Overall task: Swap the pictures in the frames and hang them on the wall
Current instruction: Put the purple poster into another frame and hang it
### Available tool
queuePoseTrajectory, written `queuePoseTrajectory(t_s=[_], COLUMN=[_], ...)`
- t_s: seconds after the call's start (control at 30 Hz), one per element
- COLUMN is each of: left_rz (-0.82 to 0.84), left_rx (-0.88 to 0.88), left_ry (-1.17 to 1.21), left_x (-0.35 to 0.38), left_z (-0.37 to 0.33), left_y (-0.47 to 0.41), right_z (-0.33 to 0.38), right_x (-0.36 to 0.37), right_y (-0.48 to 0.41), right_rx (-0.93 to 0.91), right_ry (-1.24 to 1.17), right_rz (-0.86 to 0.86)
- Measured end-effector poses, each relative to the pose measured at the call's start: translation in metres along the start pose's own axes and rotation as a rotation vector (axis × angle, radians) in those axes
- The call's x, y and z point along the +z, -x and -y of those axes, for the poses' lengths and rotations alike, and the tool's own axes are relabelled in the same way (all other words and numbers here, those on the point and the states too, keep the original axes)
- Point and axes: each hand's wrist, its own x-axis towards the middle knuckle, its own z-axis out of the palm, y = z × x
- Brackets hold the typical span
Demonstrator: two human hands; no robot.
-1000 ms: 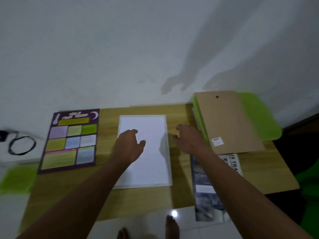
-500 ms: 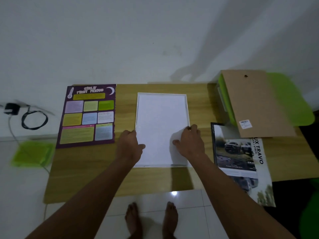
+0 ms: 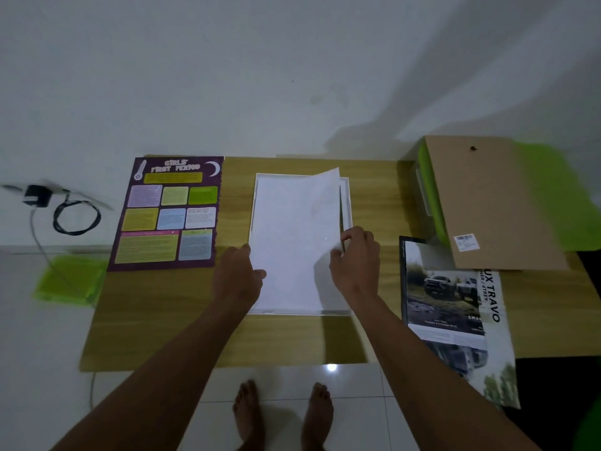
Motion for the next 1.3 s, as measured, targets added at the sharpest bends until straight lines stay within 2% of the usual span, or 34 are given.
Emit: queuePoseTrajectory(t_s=[0.4, 0.7, 0.87, 0.97, 1.13, 1.23, 1.3], left_rz=[-0.045, -0.043, -0.059, -0.114, -0.156, -0.092, -0.053], left_rx=[-0.033, -0.083, -0.097, -0.107, -0.181, -0.25, -0.185], left_ry=[-0.01, -0.031, -0.007, 0.073, 0.299, 0.513, 0.597], left_x=[-0.005, -0.005, -0.005, -0.005, -0.019, -0.036, -0.049], left_z=[-0.011, -0.019, -0.022, -0.025, -0.036, -0.033, -0.034], left_y=[0.004, 0.005, 0.003, 0.001, -0.005, -0.004, 0.002], right_z=[0.001, 0.003, 0.008, 0.005, -0.003, -0.005, 0.0], right_x=[-0.014, -0.026, -0.035, -0.039, -0.042, -0.049, -0.057], right_y=[-0.019, -0.028, -0.039, -0.041, -0.038, -0.034, -0.031], right_rx=[-0.02, -0.076, 0.075, 0.157, 0.231, 0.233, 0.214], right_ry=[-0.162, -0.163, -0.414, -0.578, -0.702, -0.725, -0.723], right_rz=[0.038, 0.046, 0.227, 0.315, 0.34, 0.364, 0.379])
